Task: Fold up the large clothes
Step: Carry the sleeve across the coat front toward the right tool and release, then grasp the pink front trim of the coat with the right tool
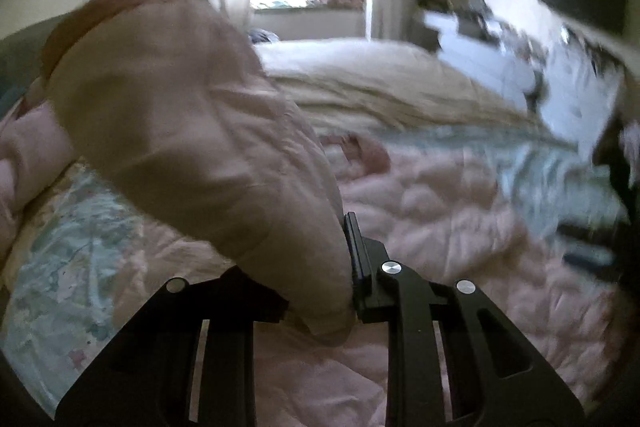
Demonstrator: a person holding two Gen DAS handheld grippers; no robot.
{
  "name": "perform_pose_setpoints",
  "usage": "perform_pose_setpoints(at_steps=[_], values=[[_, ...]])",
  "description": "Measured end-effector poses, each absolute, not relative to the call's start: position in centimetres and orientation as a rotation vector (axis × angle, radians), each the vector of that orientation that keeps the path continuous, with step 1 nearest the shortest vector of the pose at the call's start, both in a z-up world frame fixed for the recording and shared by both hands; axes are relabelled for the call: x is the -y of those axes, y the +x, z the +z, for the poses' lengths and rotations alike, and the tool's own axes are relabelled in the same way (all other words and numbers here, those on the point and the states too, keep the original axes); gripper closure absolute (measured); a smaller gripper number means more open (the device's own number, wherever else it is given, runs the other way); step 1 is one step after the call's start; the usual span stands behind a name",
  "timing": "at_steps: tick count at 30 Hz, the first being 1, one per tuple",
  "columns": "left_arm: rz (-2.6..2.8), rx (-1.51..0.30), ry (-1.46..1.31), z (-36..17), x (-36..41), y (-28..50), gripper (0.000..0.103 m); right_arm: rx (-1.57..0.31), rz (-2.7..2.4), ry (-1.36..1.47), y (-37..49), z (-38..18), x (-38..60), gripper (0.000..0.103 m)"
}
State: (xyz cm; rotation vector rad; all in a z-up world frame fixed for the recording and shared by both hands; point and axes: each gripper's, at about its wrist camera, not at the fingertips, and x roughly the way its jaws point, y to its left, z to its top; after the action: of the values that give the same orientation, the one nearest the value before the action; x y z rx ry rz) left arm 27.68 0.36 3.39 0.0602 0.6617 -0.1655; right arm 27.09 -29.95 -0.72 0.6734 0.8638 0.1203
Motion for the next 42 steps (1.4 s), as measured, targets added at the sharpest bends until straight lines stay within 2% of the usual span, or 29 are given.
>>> perform_pose_setpoints(at_steps=[10,16,17,19,20,21,23,24,27,33,42], values=[[-0.227,-0.734,0.302,-4.1,4.8,27.1,0.087,-0.862,0.042,0.661,26.9,-1.1,32.0,0.004],[-0.233,-0.706,0.419,-5.5,6.1,26.0,0.082,-0.868,0.031,0.641,27.3,-1.0,31.5,0.004],[-0.236,-0.704,0.423,-5.4,6.0,25.8,0.076,-0.87,0.03,0.641,27.4,-1.0,31.3,0.004],[-0.233,-0.7,0.439,-5.3,6.0,25.5,0.053,-0.874,0.041,0.648,27.7,-0.9,30.9,0.004],[-0.238,-0.698,0.451,-5.3,6.1,25.2,0.038,-0.877,0.049,0.649,27.8,-0.8,30.7,0.004],[-0.243,-0.695,0.459,-5.3,6.2,24.9,0.032,-0.88,0.062,0.653,28.0,-0.8,30.5,0.004],[-0.266,-0.7,0.48,-5.4,6.6,24.3,0.029,-0.896,0.084,0.657,28.2,-0.8,29.9,0.004],[-0.284,-0.704,0.483,-5.3,6.6,23.9,0.022,-0.9,0.092,0.656,28.3,-0.8,29.7,0.004],[-0.357,-0.722,0.462,-4.4,6.8,22.9,0.009,-0.911,0.094,0.609,28.7,-0.7,28.6,0.004],[-0.386,-0.686,0.314,-1.2,4.5,22.3,0.009,-0.934,0.154,0.643,29.9,-1.2,27.3,0.004],[-0.173,-0.662,0.055,1.6,-5.5,26.1,0.009,-0.962,0.256,0.698,31.9,-2.1,24.0,0.006]])
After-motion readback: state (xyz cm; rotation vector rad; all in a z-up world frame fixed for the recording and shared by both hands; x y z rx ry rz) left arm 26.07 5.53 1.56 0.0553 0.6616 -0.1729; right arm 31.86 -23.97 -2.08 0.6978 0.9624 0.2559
